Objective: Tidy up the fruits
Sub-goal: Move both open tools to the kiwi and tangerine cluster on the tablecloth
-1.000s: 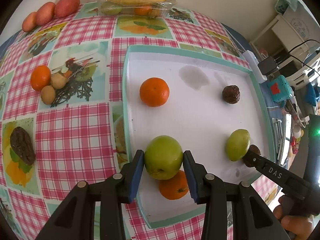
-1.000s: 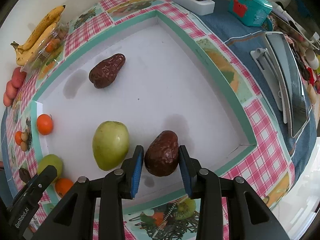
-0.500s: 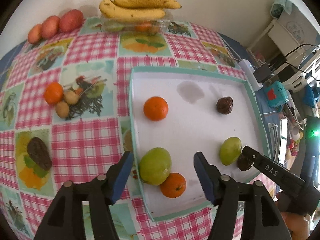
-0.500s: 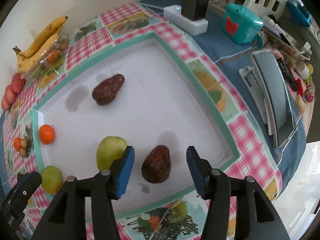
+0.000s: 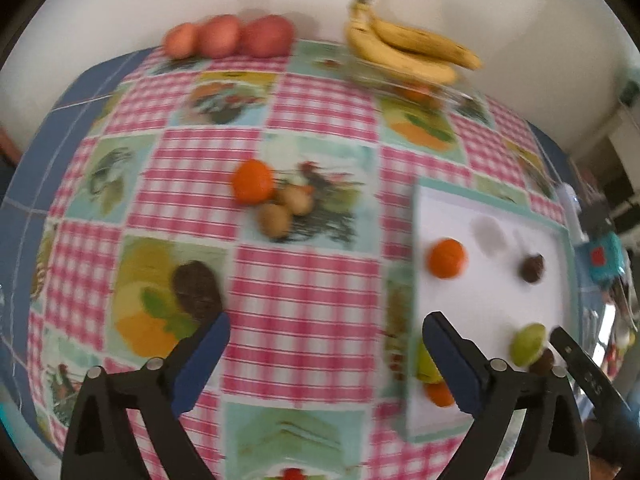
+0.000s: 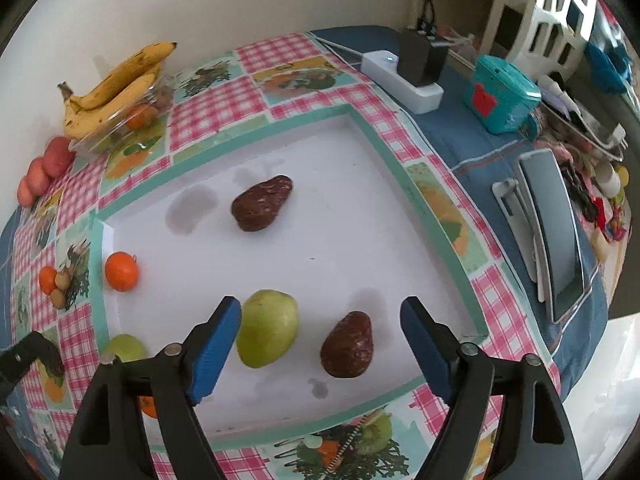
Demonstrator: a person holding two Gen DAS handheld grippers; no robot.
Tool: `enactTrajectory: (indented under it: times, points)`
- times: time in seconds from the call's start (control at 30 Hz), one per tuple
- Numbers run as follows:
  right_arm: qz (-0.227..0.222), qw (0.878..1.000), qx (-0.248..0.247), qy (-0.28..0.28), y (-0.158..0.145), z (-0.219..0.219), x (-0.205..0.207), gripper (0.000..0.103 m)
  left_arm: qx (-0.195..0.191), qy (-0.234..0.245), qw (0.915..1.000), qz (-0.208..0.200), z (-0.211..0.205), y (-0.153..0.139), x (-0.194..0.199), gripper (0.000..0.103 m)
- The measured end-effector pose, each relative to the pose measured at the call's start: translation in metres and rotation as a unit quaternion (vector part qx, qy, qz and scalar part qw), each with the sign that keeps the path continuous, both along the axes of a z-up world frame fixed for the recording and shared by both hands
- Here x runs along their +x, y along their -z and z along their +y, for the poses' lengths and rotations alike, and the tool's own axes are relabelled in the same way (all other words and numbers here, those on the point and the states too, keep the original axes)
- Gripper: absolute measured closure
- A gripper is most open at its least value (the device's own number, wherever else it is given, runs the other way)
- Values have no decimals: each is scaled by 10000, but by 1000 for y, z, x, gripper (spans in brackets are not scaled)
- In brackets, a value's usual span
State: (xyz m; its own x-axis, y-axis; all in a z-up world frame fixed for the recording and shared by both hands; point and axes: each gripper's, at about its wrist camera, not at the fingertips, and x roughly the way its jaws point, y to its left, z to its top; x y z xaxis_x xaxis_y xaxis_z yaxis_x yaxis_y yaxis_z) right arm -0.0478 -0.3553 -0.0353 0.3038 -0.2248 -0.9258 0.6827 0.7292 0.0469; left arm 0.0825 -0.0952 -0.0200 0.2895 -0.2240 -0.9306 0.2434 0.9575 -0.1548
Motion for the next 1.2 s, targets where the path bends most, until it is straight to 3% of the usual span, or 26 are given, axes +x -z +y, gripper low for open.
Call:
enactTrajectory:
  times: [0.07,0.27,0.43,0.6,0.9,1.0,1.1,1.2]
  points:
    - [-100,9999,-52,-59,-4,5,3,8,115,-173,9997,-107,11,-1,4,0]
    - [-477,9980,-104,-407,-17,23,15,8,838,-1038,9894,-571,61,-6,19,0]
    - [-797,9950,-48,-600,-24,41,27,8,628,-1501,9846,-645,105,-11,29,0]
    - [-1080,9903,179,-852,-29,61,39,8,527,-1658,9826,-646,123,-14,34,0]
    - [-893,9844,136,-1512,-28,114,68,8,356,-1896,9769,-918,140,-31,36,0]
    - [-957,9816,176,-1645,-29,129,76,8,525,-2055,9735,-858,145,-31,39,0]
    - [-988,9787,138,-1796,-30,143,85,8,392,-2042,9749,-790,148,-27,42,0]
    - [-1000,9768,36,-1892,-32,153,94,8,521,-2018,9755,-709,147,-24,47,0]
